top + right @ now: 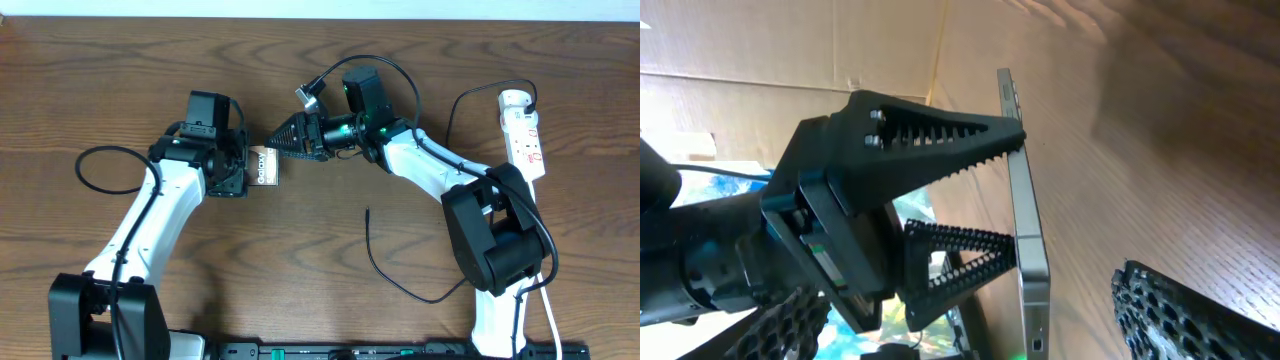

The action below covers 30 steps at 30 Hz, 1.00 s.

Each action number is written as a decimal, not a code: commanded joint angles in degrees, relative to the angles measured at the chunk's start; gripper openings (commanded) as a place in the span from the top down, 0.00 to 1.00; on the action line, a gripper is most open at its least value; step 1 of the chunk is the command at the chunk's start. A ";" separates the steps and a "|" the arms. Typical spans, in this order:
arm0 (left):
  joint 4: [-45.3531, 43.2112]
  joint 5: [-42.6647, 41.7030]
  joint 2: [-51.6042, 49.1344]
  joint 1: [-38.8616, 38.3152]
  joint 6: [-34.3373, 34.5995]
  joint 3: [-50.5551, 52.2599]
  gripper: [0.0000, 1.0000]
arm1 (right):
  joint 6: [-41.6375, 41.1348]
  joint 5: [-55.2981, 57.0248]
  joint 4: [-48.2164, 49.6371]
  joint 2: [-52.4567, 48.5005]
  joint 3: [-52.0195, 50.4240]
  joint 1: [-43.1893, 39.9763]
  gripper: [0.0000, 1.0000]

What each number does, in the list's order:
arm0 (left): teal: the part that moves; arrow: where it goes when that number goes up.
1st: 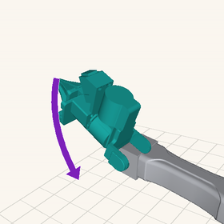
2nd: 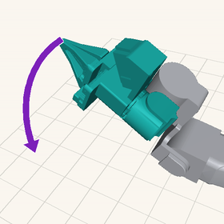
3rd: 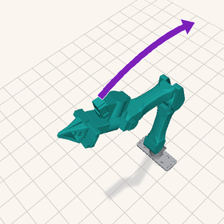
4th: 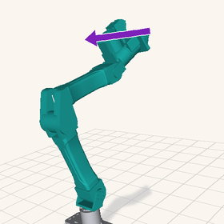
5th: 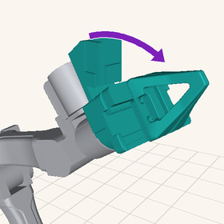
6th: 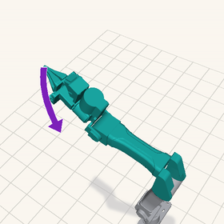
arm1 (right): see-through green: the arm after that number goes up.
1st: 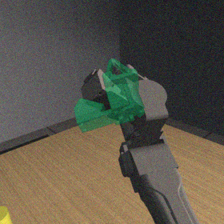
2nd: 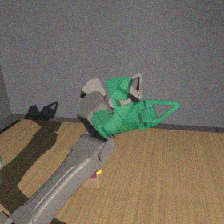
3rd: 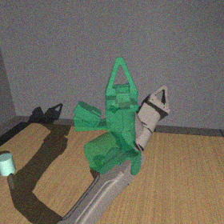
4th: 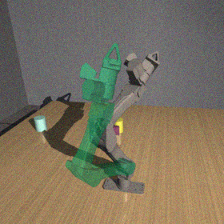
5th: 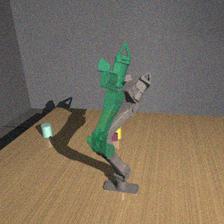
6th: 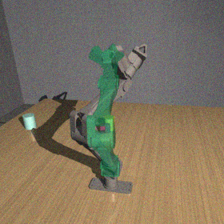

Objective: Plug charger to phone and switch on socket
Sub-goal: 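Close the right gripper on the phone's side edge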

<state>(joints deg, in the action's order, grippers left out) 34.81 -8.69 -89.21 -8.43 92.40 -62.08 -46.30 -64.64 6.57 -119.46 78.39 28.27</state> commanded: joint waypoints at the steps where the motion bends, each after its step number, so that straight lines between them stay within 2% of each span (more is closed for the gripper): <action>1: -0.17 0.37 0.48 -0.02 1.18 -1.90 0.93 | -0.35 0.04 -0.15 -0.46 0.87 0.46 0.09; 15: -1.01 0.11 0.48 -0.02 5.07 -1.92 0.93 | -0.33 1.33 -0.79 -0.50 0.55 3.52 0.09; 25: -2.86 -4.61 0.48 0.11 5.44 -1.92 0.93 | 3.13 1.77 -5.42 -0.50 0.55 4.20 0.09; 30: -2.97 -6.56 0.48 0.15 5.42 -1.92 0.93 | 3.72 2.16 -5.97 -0.52 0.52 4.39 0.14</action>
<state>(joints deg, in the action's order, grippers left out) 32.32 -12.97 -89.21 -8.40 97.51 -62.08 -44.27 -62.96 0.97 -119.46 78.39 32.10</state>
